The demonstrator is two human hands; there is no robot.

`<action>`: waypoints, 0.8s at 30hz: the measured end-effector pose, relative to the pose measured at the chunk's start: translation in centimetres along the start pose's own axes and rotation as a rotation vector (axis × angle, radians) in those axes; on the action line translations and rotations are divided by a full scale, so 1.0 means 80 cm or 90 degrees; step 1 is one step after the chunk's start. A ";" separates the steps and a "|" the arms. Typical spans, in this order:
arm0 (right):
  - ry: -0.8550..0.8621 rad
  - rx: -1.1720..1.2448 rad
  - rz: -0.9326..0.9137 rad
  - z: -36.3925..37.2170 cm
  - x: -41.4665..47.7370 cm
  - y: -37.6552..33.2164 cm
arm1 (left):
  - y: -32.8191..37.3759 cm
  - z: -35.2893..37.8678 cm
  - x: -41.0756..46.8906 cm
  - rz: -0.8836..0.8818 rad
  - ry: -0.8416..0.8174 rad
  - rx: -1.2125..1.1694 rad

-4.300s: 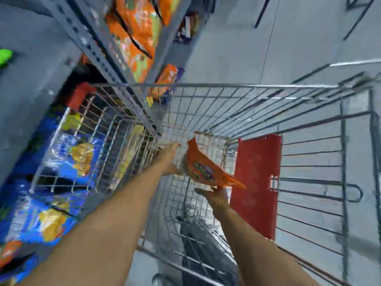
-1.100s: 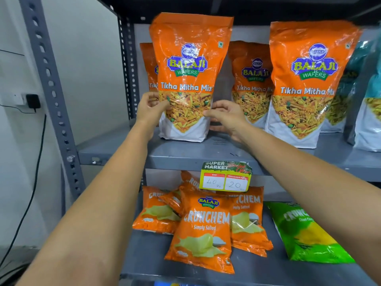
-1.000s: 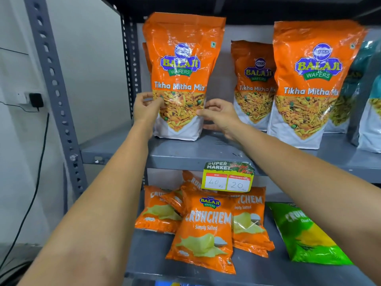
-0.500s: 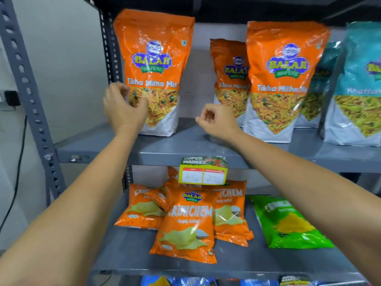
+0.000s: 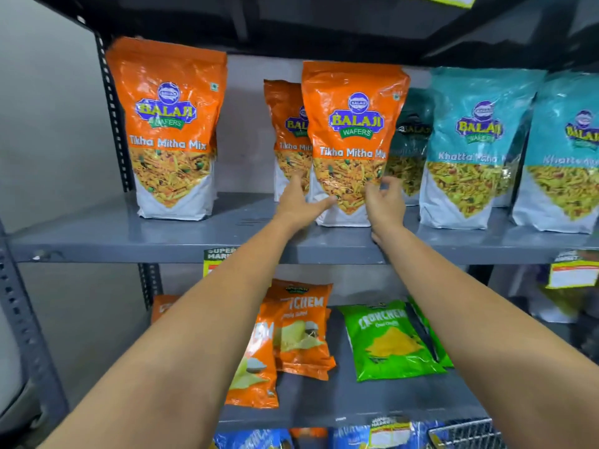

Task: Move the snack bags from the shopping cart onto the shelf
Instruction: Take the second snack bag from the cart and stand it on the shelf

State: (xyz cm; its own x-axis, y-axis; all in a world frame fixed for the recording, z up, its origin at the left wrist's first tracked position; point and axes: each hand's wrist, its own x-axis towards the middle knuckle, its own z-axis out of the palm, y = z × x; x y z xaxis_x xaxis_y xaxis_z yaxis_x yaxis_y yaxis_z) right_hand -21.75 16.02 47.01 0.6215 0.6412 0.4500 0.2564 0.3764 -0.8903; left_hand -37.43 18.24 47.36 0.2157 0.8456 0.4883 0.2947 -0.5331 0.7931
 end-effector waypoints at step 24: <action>-0.180 -0.506 -0.402 0.011 -0.008 -0.019 | 0.005 -0.024 -0.016 -0.045 0.294 0.251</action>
State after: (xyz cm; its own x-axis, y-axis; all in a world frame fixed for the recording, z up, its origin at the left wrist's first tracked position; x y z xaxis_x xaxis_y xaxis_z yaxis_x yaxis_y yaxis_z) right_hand -23.19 15.60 48.14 0.0369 0.6533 0.7562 0.9486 0.2151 -0.2322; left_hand -39.41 17.03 47.74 -0.2168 0.7571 0.6163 0.6349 -0.3702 0.6781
